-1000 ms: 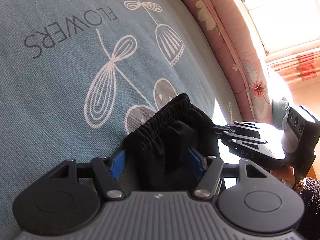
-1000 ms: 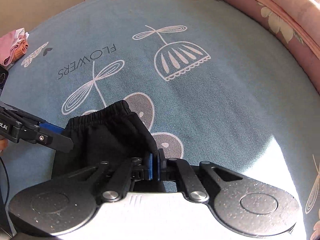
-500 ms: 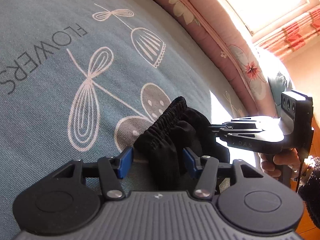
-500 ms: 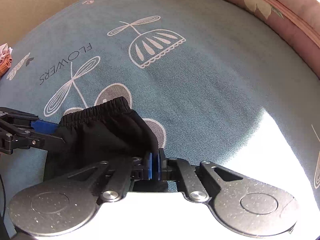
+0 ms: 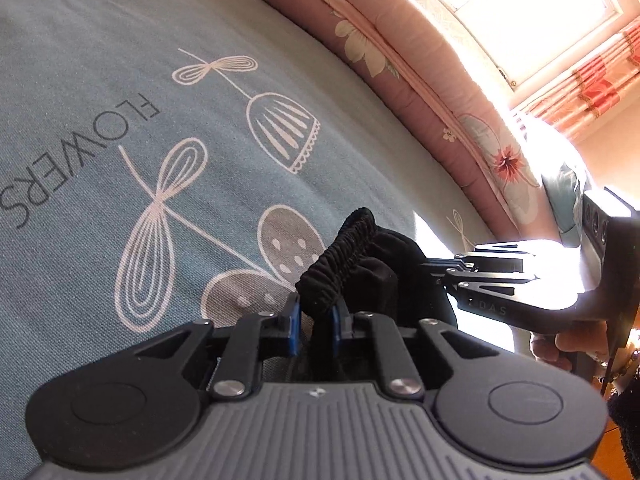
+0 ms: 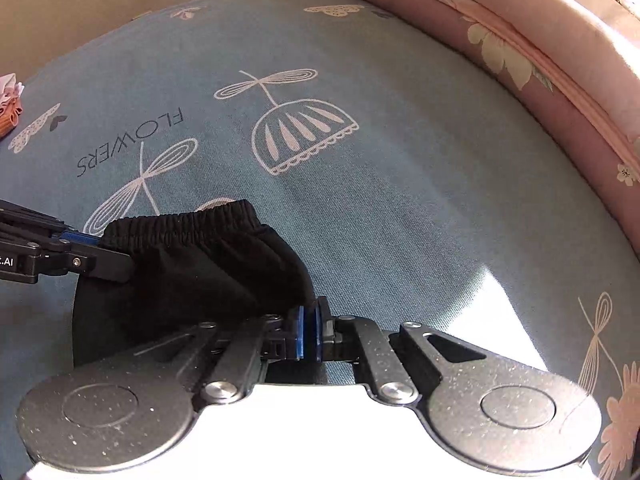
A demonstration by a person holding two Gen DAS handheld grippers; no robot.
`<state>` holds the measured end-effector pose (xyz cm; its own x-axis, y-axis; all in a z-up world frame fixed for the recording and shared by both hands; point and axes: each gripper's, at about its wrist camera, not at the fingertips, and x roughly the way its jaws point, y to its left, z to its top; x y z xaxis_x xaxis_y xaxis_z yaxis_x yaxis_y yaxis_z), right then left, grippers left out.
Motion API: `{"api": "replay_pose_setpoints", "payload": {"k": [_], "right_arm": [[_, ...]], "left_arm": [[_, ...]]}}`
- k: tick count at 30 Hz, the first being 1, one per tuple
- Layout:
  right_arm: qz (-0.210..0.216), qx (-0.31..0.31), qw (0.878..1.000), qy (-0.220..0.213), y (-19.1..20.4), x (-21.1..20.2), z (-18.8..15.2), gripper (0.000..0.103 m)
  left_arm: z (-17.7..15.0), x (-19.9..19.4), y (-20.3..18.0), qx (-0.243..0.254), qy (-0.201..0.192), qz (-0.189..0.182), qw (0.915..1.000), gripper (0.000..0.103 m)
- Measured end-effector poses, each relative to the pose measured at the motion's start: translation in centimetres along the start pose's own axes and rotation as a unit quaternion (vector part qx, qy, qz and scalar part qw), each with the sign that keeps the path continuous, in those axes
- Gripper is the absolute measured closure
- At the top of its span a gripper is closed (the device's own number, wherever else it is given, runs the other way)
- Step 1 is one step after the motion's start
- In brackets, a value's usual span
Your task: Fold clothes
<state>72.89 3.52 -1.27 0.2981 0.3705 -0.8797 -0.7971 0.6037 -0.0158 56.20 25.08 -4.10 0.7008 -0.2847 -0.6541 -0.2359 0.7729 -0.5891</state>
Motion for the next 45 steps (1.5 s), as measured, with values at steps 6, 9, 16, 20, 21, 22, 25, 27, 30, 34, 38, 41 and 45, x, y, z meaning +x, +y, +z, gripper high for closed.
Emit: {"api": "replay_pose_setpoints", "payload": {"k": [6,9,16,20,21,22,25,27,30,34,38,41,45], "right_arm": [[-0.004,0.028,1.0,-0.003,-0.7,1.5,0.7,0.091],[-0.002,0.033,0.999,0.006,-0.7,1.4,0.0,0.085],[-0.044,0.061,0.997,0.023,-2.8,-4.9,-5.4,0.069],[-0.058,0.097,0.993,0.045,-2.5,-8.9,-10.5,0.071],[-0.056,0.103,0.992,0.05,-2.0,-9.4,-11.7,0.072],[-0.054,0.108,0.991,0.054,-1.5,-9.9,-12.9,0.073],[-0.096,0.106,0.986,0.091,-0.4,-9.2,-16.4,0.078],[-0.114,0.121,0.981,0.097,-1.1,-8.2,-18.0,0.079],[-0.145,0.169,0.972,0.079,-3.8,-7.2,-19.3,0.079],[-0.145,0.232,0.961,0.045,-6.2,-8.5,-19.5,0.079],[-0.097,0.27,0.958,0.0,-4.5,-14.5,-20.0,0.079],[-0.053,0.308,0.95,-0.015,-1.7,-19.1,-21.4,0.079],[0.016,0.422,0.906,-0.006,5.2,-22.9,-26.6,0.078]], "left_arm": [[1.3,0.3,-1.1,0.038,-0.007,0.033,0.9987,0.09],[0.9,1.3,-0.4,0.045,0.025,0.052,0.9973,0.087],[0.1,-0.6,-0.3,0.107,0.02,0.05,0.9928,0.072],[-0.5,-2.2,-0.3,0.128,0.025,0.061,0.9895,0.07],[-0.7,-2.6,-0.3,0.136,0.026,0.064,0.9883,0.068],[-0.8,-2.8,-0.3,0.142,0.028,0.066,0.9872,0.064],[-1.5,-3.2,-0.5,0.157,0.04,0.069,0.9844,0.063],[-1.9,-3.3,-1.0,0.171,0.044,0.068,0.9821,0.062],[-2.4,-3.5,-2.2,0.194,0.044,0.067,0.9776,0.063],[-3.2,-3.7,-4.4,0.237,0.041,0.064,0.9685,0.062],[-4.1,-3.8,-7.3,0.29,0.039,0.046,0.955,0.062],[-5.5,-2.9,-9.6,0.331,0.045,0.026,0.9421,0.059],[-8.6,-0.3,-12.5,0.382,0.074,-0.012,0.9212,0.059]]}}
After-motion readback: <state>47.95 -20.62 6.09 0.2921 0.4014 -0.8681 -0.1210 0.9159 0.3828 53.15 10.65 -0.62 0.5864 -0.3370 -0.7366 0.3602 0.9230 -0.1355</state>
